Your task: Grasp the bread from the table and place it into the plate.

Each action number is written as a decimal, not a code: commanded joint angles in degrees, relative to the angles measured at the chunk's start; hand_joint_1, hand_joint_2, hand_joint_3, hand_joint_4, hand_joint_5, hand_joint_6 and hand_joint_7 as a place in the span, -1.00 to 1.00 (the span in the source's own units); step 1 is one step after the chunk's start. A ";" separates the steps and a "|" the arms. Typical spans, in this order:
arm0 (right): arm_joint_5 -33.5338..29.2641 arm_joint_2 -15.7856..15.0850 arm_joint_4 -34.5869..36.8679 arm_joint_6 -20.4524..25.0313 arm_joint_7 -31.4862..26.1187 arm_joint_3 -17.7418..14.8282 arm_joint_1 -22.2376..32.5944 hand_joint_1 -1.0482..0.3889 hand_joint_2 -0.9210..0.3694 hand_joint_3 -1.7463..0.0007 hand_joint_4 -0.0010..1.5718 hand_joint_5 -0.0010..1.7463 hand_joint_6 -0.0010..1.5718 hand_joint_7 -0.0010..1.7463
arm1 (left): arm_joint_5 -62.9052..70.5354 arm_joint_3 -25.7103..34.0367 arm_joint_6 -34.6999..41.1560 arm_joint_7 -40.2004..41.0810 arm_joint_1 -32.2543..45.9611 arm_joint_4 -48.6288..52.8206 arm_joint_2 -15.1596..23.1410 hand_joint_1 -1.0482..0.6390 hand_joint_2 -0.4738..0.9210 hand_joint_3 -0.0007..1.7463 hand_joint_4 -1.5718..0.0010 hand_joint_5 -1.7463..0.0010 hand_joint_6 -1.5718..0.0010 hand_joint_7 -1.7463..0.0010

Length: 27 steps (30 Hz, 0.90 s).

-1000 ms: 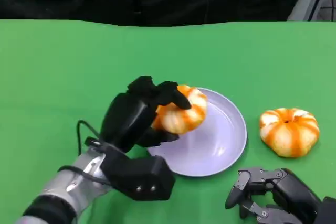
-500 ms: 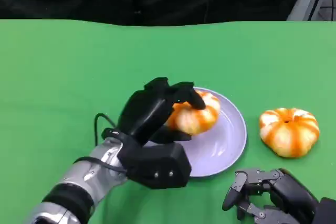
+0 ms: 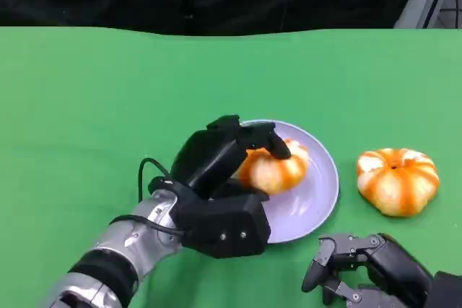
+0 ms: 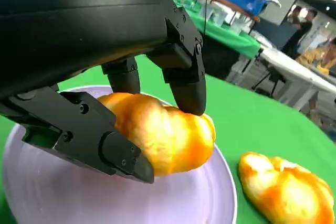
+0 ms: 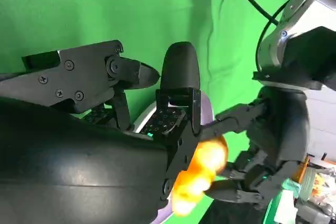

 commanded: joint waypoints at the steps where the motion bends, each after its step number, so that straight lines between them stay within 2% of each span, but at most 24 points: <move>1: -0.51 -0.63 -0.12 -0.57 -0.33 0.20 0.05 0.43 -1.00 0.46 -0.07 0.76 0.03 0.25 | -0.05 -0.40 -0.03 -0.07 -1.90 1.91 0.12 0.22 0.89 -1.00 0.32 -0.70 0.11 -0.18; 9: -0.70 -0.84 -0.32 -0.63 -0.39 0.33 0.06 0.43 -0.97 0.45 -0.09 0.76 0.03 0.24 | 0.01 -1.14 0.86 -1.37 -2.75 4.38 -0.07 0.22 0.88 -1.00 0.34 -0.69 0.12 -0.18; 11: -0.58 -0.81 -0.24 -0.77 -0.28 0.35 0.01 0.43 -0.97 0.44 -0.09 0.76 0.03 0.25 | 0.86 -1.89 1.34 -0.85 -2.99 4.62 0.20 0.15 0.88 -1.00 0.25 -0.41 -0.11 0.43; 12: -0.49 -0.81 -0.16 -0.84 -0.18 0.36 -0.02 0.43 -0.97 0.44 -0.09 0.76 0.03 0.25 | 1.27 -2.28 1.83 -0.89 -3.18 4.64 0.34 0.13 0.88 -1.00 0.22 -0.31 -0.18 0.63; 14: -0.43 -0.78 -0.03 -0.91 -0.13 0.38 -0.06 0.44 -0.97 0.43 -0.09 0.76 0.03 0.25 | 1.57 -2.75 2.73 -1.31 -3.47 4.63 0.46 0.09 0.89 -1.00 0.13 -0.05 -0.24 0.87; 15: -0.42 -0.75 0.03 -0.92 -0.15 0.38 -0.07 0.43 -0.96 0.42 -0.09 0.76 0.02 0.25 | 1.59 -2.92 3.14 -1.58 -3.58 4.61 0.50 0.04 0.90 -1.00 0.02 0.29 -0.22 0.94; 17: -0.45 -0.74 0.13 -0.95 -0.20 0.39 -0.10 0.43 -0.96 0.42 -0.09 0.76 0.02 0.25 | 2.02 -3.31 3.66 -1.42 -3.74 4.53 0.59 -0.01 0.91 -1.00 -0.13 0.67 -0.18 0.98; 18: -0.44 -0.75 0.20 -1.01 -0.18 0.39 -0.11 0.42 -0.95 0.42 -0.09 0.76 0.02 0.25 | 2.19 -3.45 3.78 -1.33 -3.79 4.48 0.63 -0.04 0.93 -1.00 -0.14 0.80 -0.12 0.99; 19: -0.52 -0.77 0.24 -1.15 -0.25 0.39 -0.10 0.42 -0.95 0.41 -0.09 0.76 0.02 0.25 | 2.42 -3.63 3.78 -0.95 -3.83 4.42 0.69 -0.05 0.93 -0.99 -0.14 0.85 -0.10 1.00; 20: -0.57 -0.77 0.26 -1.26 -0.31 0.39 -0.09 0.42 -0.95 0.41 -0.09 0.76 0.02 0.25 | 2.53 -3.76 3.77 -0.70 -3.85 4.38 0.72 -0.11 0.95 -0.99 -0.06 0.92 -0.01 1.00; 23: -0.65 -0.79 0.62 -1.73 -0.37 0.37 -0.21 0.42 -0.95 0.40 -0.09 0.76 0.02 0.25 | 1.35 -3.06 3.17 -1.46 -3.74 4.53 0.48 -0.17 0.97 -0.99 0.02 0.99 0.07 1.00; 27: -0.66 -0.81 1.32 -2.10 -0.37 0.32 -0.51 0.41 -0.94 0.39 -0.09 0.75 0.02 0.24 | -1.87 -1.00 2.38 -4.45 -3.38 4.54 -0.14 -0.36 1.00 -0.82 0.10 0.99 0.25 1.00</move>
